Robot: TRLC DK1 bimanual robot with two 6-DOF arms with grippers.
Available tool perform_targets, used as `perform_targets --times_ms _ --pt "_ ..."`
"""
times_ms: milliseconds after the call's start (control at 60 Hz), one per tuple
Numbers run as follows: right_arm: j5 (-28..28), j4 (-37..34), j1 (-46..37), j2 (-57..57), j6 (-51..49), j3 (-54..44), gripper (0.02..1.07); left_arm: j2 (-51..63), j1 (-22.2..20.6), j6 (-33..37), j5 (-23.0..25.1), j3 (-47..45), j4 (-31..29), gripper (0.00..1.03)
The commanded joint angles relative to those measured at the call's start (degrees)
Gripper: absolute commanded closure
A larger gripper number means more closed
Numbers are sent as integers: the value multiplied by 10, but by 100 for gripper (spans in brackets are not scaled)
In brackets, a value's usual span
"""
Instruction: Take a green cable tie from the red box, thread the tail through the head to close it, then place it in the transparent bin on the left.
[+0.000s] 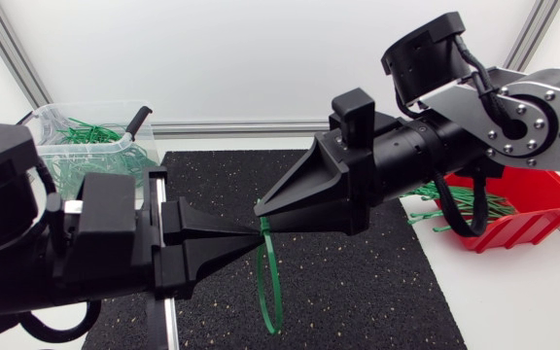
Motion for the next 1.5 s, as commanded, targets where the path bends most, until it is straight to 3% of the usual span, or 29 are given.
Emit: perform_targets --times_ms 0,67,283,600,750,833,850,883,967,1000,1067,1200,1383,1483 --pt "1 -10 1 -1 -18 8 91 -5 -8 18 -6 20 -1 99" --pt "7 -10 -1 -1 -21 9 101 -5 -11 19 -8 21 -2 99" --pt "15 -15 -3 -2 -23 13 101 -11 -35 23 -29 21 -8 99" --pt "37 -7 -33 43 -23 29 101 -40 -188 21 -147 20 -23 99" --pt "36 -11 -25 26 -25 13 101 -30 -189 22 -161 19 -17 99" --pt "36 -14 -19 6 -31 3 100 -20 -151 22 -161 19 -14 99" --pt "36 -14 -19 1 -37 0 96 -17 -139 22 -161 18 -9 99" --pt "38 -13 -21 -4 -45 -5 80 -11 -120 22 -159 18 -2 99" --pt "58 -12 -15 -15 -75 -19 19 10 -53 20 -140 18 3 99" --pt "83 -13 -9 -20 -92 -26 7 19 -20 18 -136 18 6 99" --pt "124 -7 0 -28 -125 -42 6 36 50 11 -96 20 10 99" --pt "189 27 -17 -29 -160 -66 6 87 201 9 -62 33 33 99" --pt "260 54 -28 -26 -205 -85 6 150 373 8 -59 91 50 99" --pt "295 79 -31 -38 -219 -97 6 180 443 -3 -61 155 36 99"
